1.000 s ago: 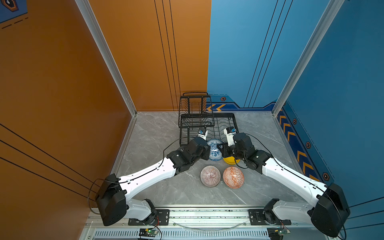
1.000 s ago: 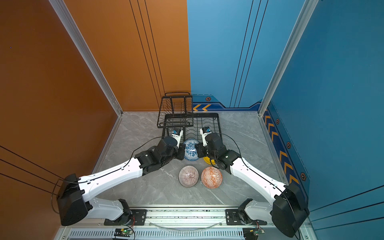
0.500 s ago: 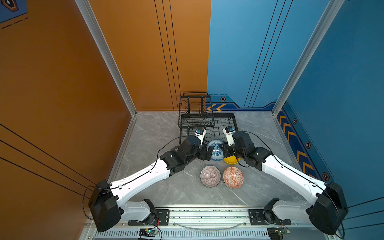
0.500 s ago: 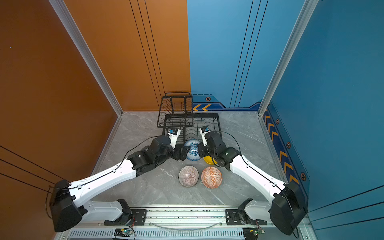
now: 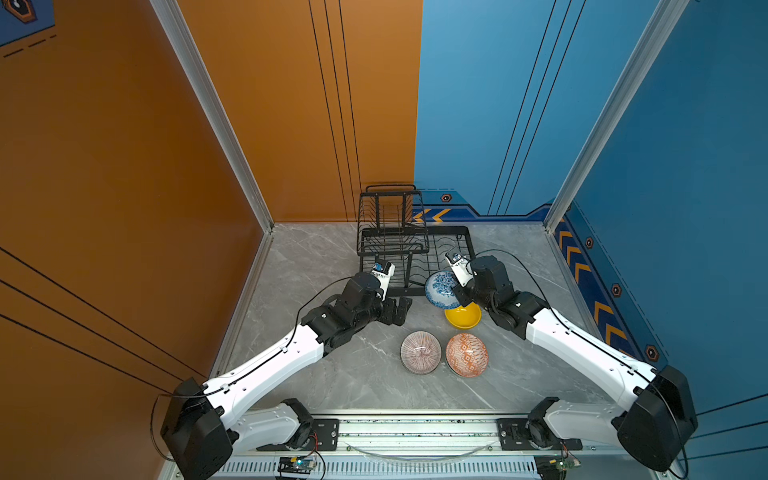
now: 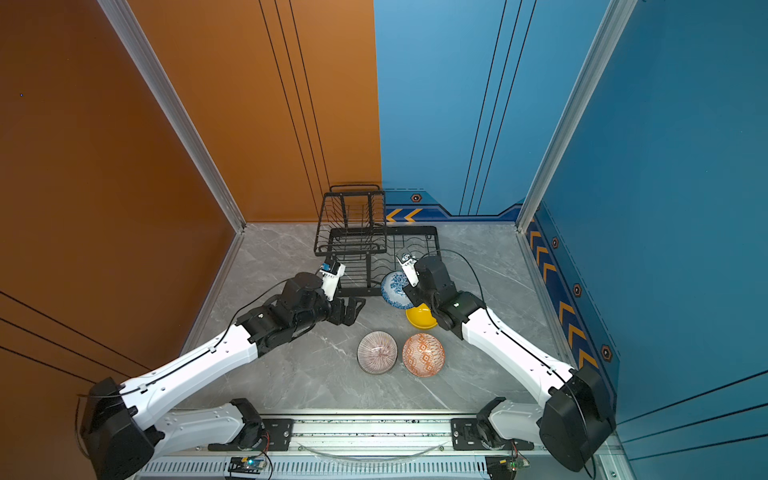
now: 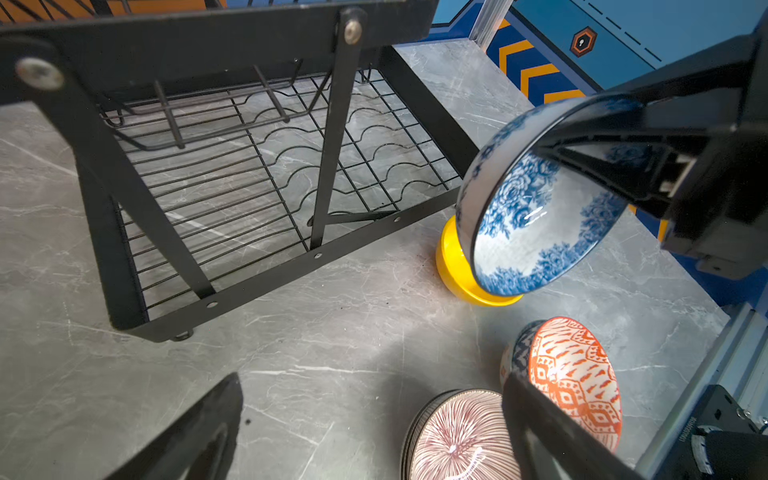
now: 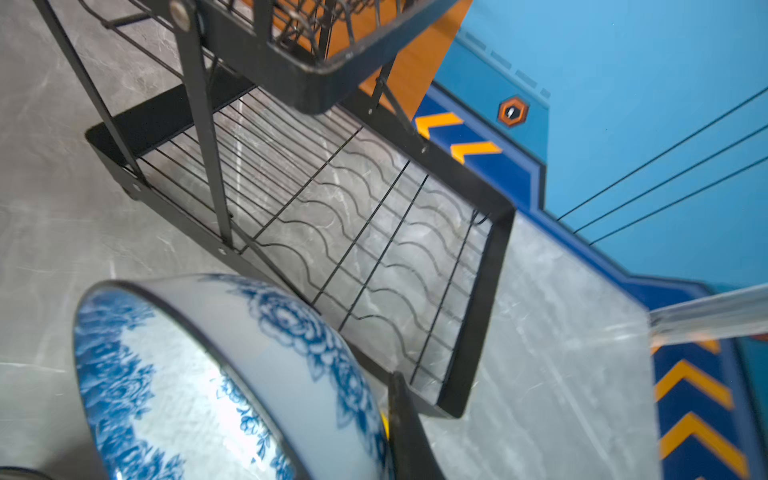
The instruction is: Load the bowls into the dish rack
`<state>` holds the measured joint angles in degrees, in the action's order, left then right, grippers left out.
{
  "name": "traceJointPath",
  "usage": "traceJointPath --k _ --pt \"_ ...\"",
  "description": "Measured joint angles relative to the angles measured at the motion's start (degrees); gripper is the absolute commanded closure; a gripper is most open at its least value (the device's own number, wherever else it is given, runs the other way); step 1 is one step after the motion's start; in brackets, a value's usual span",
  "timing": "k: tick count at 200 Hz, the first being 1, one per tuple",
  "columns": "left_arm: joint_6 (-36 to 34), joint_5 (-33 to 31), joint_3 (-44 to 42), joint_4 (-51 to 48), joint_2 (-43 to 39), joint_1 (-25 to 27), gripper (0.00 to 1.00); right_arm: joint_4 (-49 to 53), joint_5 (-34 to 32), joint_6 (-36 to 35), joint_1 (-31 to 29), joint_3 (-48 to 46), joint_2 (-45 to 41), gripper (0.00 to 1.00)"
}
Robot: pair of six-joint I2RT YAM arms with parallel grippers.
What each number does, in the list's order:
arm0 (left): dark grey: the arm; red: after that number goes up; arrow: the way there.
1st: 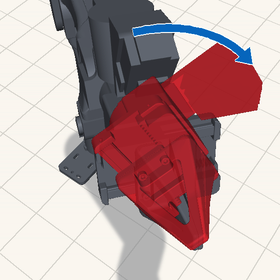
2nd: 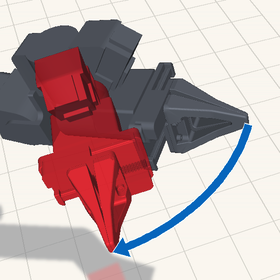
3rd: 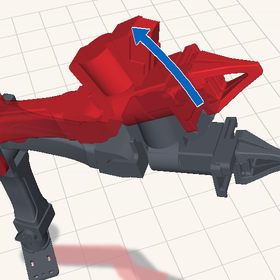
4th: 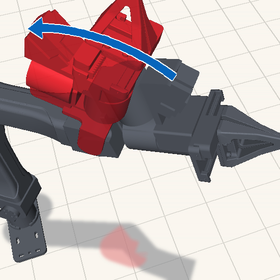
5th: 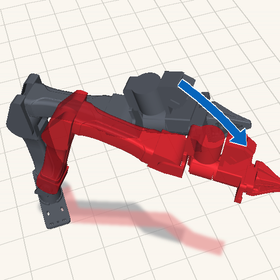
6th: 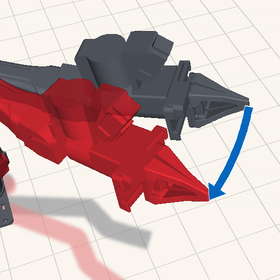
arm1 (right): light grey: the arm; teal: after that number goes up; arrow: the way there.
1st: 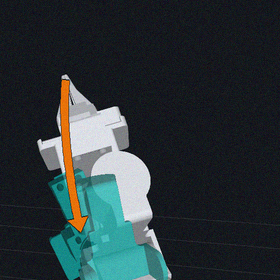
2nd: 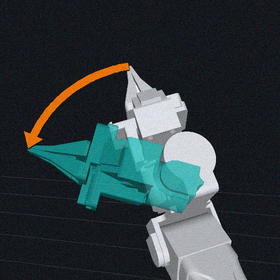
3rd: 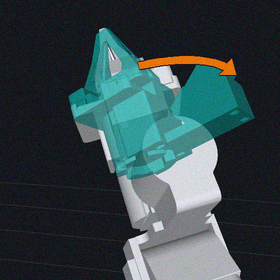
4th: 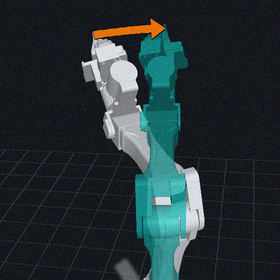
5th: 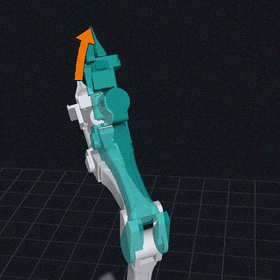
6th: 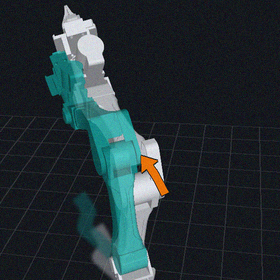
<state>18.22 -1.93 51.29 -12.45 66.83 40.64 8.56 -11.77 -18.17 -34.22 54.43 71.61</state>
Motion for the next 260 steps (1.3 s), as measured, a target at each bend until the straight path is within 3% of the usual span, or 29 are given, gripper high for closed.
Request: traceJointPath --k 46,127,260 --pt "0.0 2.2 -2.6 0.0 -1.9 -2.1 0.02 -11.3 -4.2 -18.0 -0.9 -5.8 -0.6 1.0" --pt "0.0 5.7 -6.3 3.4 -2.1 -4.3 0.02 -29.1 -10.1 -38.7 -1.0 -9.0 6.0 1.0" --pt "-2.4 6.7 -5.8 2.6 -3.7 -5.4 0.02 -45.0 -14.1 -55.8 1.3 -7.5 19.7 1.0"
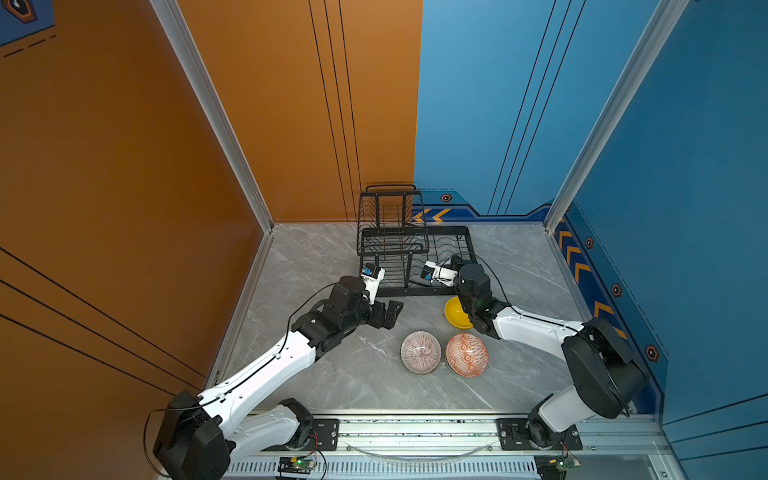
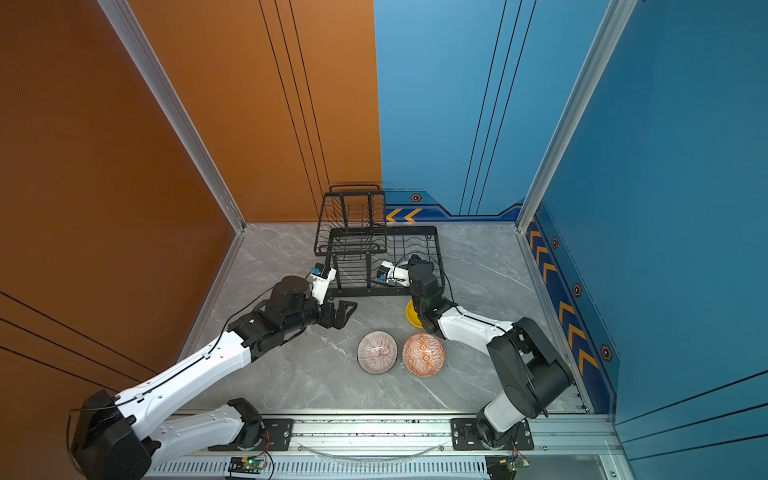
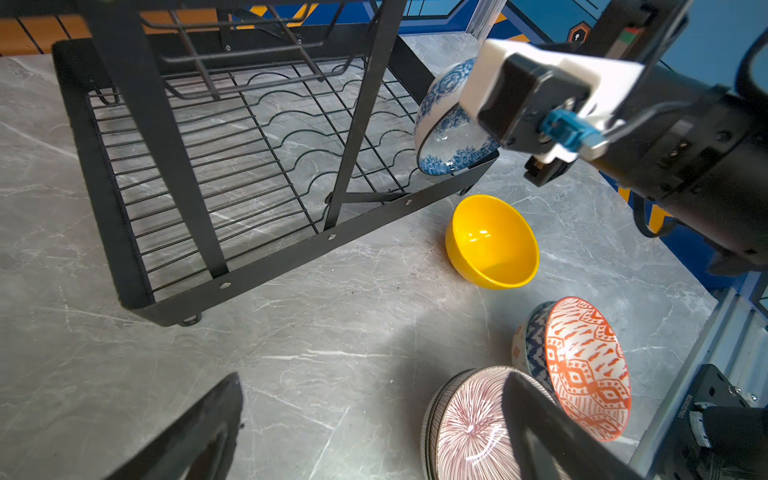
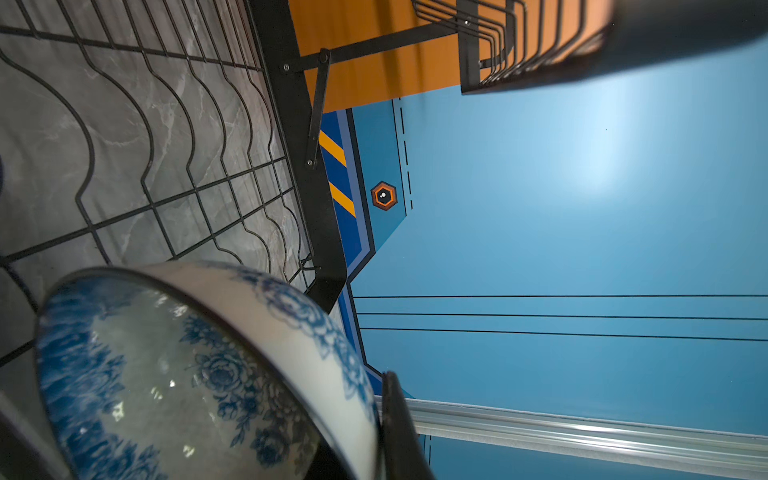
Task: Load the bowls into the dish rack
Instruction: 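Carry the blue floral bowl with the right gripper into the lower rack tier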
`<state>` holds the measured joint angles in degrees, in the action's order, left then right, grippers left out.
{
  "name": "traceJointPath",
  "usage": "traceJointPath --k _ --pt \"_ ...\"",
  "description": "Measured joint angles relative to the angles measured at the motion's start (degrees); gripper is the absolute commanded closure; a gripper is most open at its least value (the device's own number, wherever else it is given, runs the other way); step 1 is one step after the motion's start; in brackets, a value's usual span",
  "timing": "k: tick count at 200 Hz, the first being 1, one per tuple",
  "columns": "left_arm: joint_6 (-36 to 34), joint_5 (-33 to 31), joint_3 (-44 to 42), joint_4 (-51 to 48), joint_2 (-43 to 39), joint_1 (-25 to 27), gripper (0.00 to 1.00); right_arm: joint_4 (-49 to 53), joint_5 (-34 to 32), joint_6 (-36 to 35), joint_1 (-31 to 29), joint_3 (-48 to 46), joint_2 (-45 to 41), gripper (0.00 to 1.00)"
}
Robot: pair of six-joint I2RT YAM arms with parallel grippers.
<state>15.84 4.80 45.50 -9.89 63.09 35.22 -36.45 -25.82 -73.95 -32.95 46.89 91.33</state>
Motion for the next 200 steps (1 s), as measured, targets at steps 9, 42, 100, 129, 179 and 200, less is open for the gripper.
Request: traceJointPath --k 9,42,100,129,179,200 --pt "0.0 0.0 0.0 -0.5 -0.4 0.0 0.02 -1.4 0.0 -1.1 0.2 0.7 1.6 1.0" --pt "-0.1 0.0 0.1 -2.2 -1.4 0.0 0.02 -5.2 0.0 -4.5 0.9 4.4 7.0 1.0" --pt "-0.5 0.0 0.2 -3.5 -1.7 -0.5 0.02 -11.4 0.0 -10.1 2.9 11.1 15.7 1.0" --pt "-0.7 0.0 0.4 -4.1 -1.7 -0.7 0.02 -14.0 0.1 -12.7 3.8 13.3 19.8 1.0" --pt "-1.1 0.0 1.4 -5.1 -1.4 -1.0 0.02 -18.3 0.4 -15.7 4.6 17.5 26.6 1.0" --pt "-1.1 0.0 1.7 -5.6 -1.1 -1.1 0.02 -20.0 1.4 -16.6 4.6 19.2 28.7 1.0"
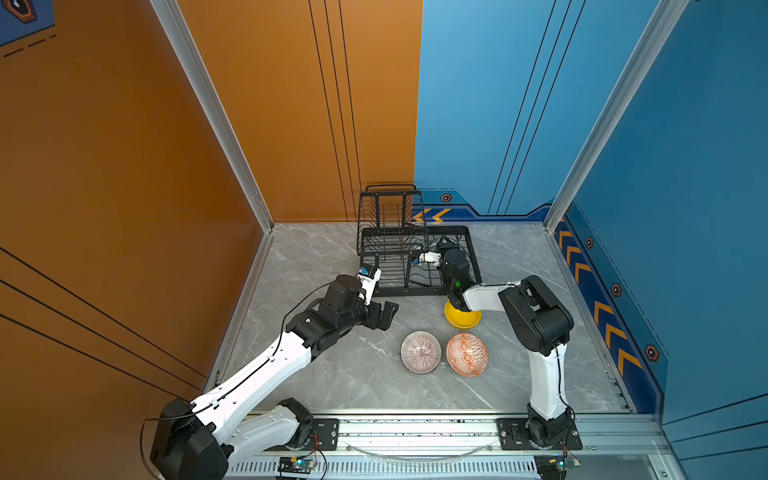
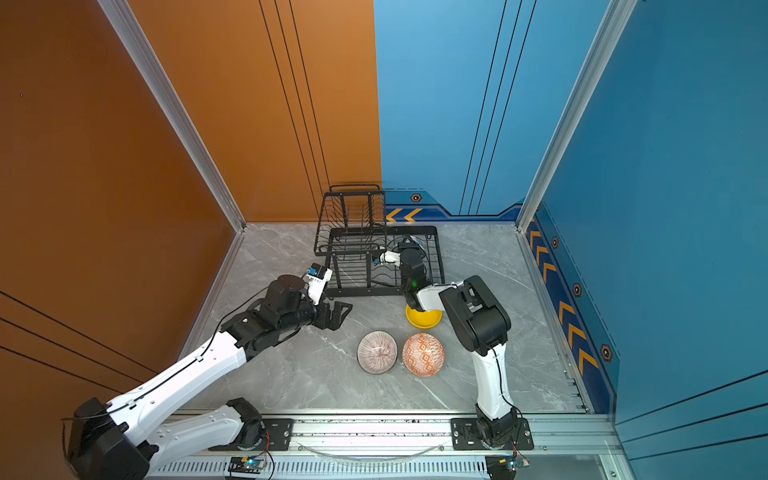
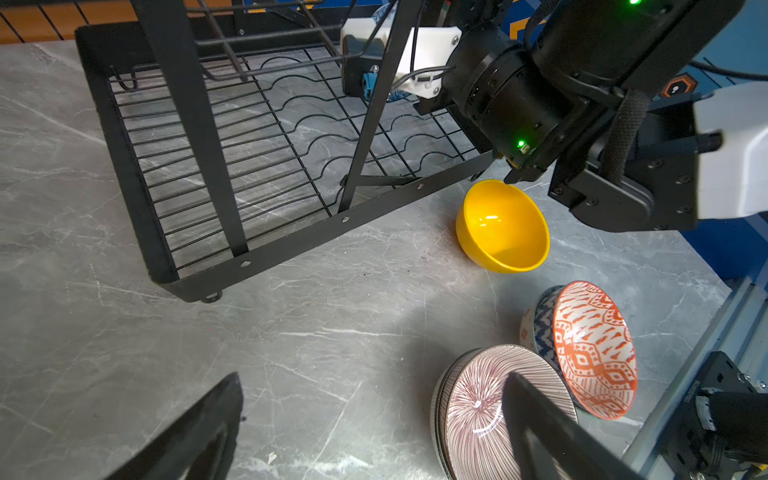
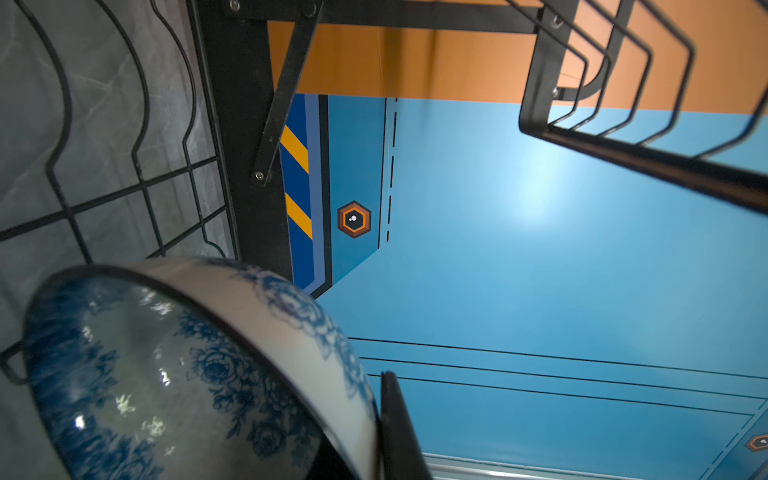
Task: Load the bowls into the dish rack
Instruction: 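Carry the blue floral bowl with the right gripper into the lower rack tier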
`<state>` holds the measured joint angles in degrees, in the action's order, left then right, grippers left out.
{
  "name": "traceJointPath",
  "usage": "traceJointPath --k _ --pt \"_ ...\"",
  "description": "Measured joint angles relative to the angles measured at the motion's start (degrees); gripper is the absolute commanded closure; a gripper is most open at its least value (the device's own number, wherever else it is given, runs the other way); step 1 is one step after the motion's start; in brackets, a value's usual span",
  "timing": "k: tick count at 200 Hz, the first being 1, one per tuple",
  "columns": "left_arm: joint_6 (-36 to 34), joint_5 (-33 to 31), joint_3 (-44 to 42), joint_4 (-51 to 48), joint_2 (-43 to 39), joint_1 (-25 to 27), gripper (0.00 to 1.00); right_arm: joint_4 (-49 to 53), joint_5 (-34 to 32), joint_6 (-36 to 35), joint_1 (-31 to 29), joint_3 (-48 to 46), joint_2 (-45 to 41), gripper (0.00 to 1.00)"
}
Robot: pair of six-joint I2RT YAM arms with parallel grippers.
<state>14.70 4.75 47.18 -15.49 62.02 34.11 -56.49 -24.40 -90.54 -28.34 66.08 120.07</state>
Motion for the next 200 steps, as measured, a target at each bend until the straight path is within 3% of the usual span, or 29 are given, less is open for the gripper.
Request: traceJointPath --k 200 --pt "0.1 -0.6 0.2 -0.6 -0.1 -1.3 0.02 -6.3 6.9 -5.3 0.2 19.5 17.6 1.0"
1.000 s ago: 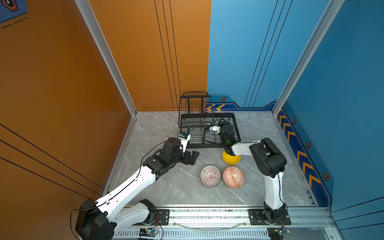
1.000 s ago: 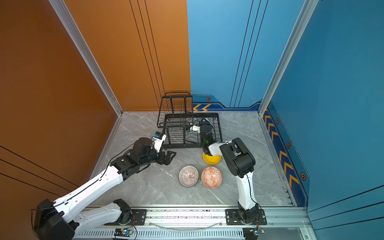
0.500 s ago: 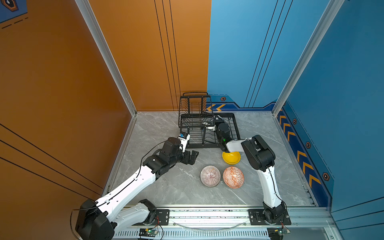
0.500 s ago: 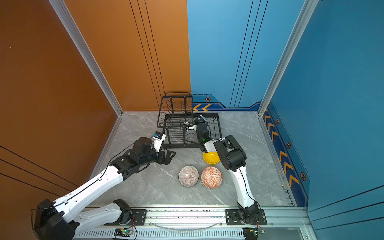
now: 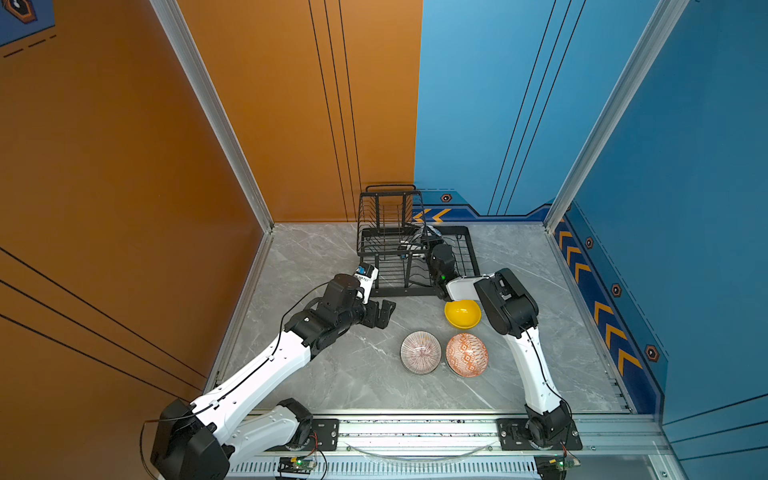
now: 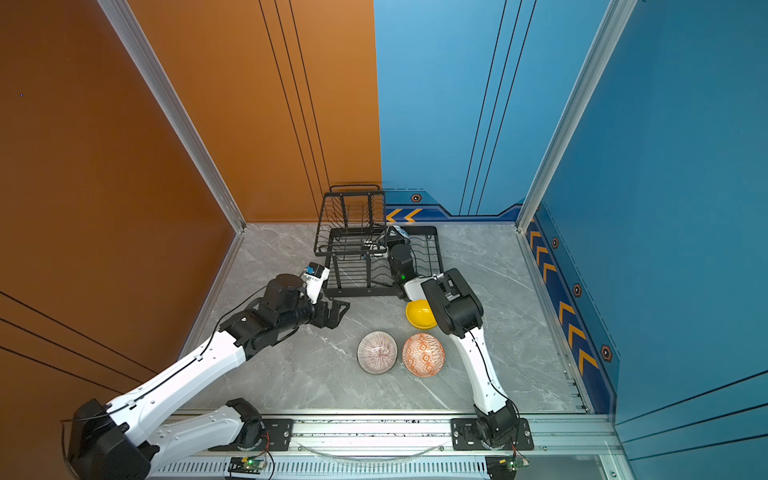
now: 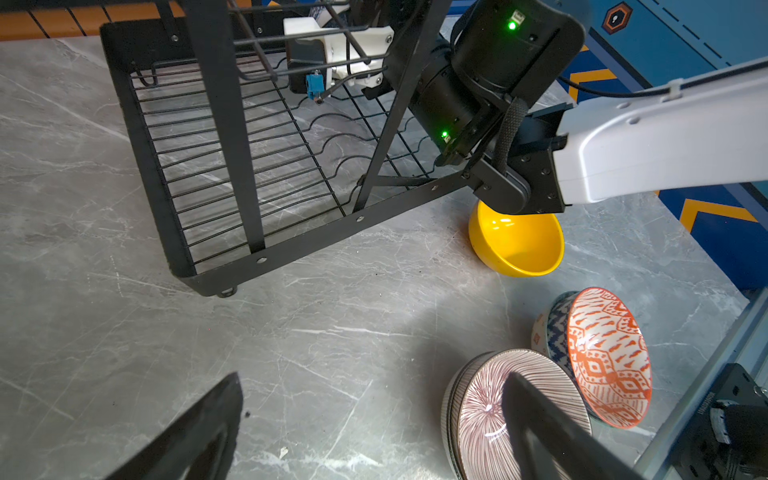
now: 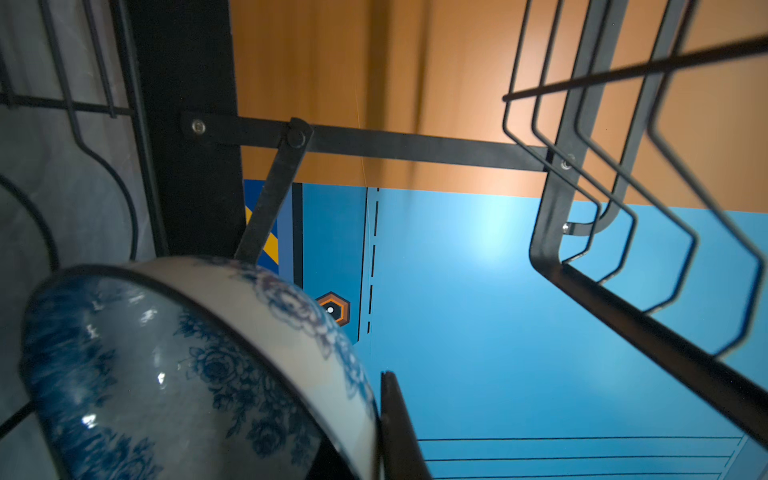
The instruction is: Load the bowls into the dish rack
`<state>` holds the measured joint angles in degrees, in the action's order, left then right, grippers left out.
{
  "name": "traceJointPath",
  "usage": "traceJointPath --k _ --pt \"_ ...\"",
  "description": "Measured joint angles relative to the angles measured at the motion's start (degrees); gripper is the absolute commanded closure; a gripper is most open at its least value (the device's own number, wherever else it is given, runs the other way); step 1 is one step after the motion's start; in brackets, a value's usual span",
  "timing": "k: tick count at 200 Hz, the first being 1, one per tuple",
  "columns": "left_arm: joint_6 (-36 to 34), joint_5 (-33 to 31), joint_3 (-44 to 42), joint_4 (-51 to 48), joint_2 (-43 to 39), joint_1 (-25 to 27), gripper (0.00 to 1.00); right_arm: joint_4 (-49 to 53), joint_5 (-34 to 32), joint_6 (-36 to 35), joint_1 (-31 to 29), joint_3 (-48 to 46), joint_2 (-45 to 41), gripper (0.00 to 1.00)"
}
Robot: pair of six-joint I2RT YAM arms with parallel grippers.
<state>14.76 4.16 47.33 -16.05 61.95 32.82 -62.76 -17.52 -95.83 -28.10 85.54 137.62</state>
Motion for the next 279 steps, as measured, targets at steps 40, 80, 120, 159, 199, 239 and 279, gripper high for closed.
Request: traceJointPath --k 40,80,120,159,199,239,279 --pt "-0.2 0.0 0.0 -0.8 0.1 -0.3 0.02 0.1 0.9 -0.1 0.0 4.0 2.5 1.0" --pt "-0.4 0.0 0.0 -2.7 0.1 -0.9 0.02 0.1 1.3 -0.2 -0.3 7.0 5.0 1.0" --pt "-0.4 0.0 0.0 -3.3 0.1 -0.9 0.02 0.1 2.6 -0.1 -0.5 8.5 6.2 1.0" --pt "-0.5 0.0 0.1 -3.8 0.1 -1.0 0.02 0.3 3.4 1.2 -0.6 9.0 6.4 1.0" --pt "-0.7 0.0 0.1 -4.0 0.1 -1.0 0.02 2.3 4.1 2.4 -0.6 9.0 6.4 1.0" --pt "-1.3 0.0 0.1 -4.4 0.0 -1.3 0.02 3.8 5.2 3.4 -0.6 9.3 6.5 1.0" --pt "-1.5 0.0 0.1 -4.4 0.0 -1.6 0.02 5.2 5.6 4.7 -0.8 9.6 6.7 1.0"
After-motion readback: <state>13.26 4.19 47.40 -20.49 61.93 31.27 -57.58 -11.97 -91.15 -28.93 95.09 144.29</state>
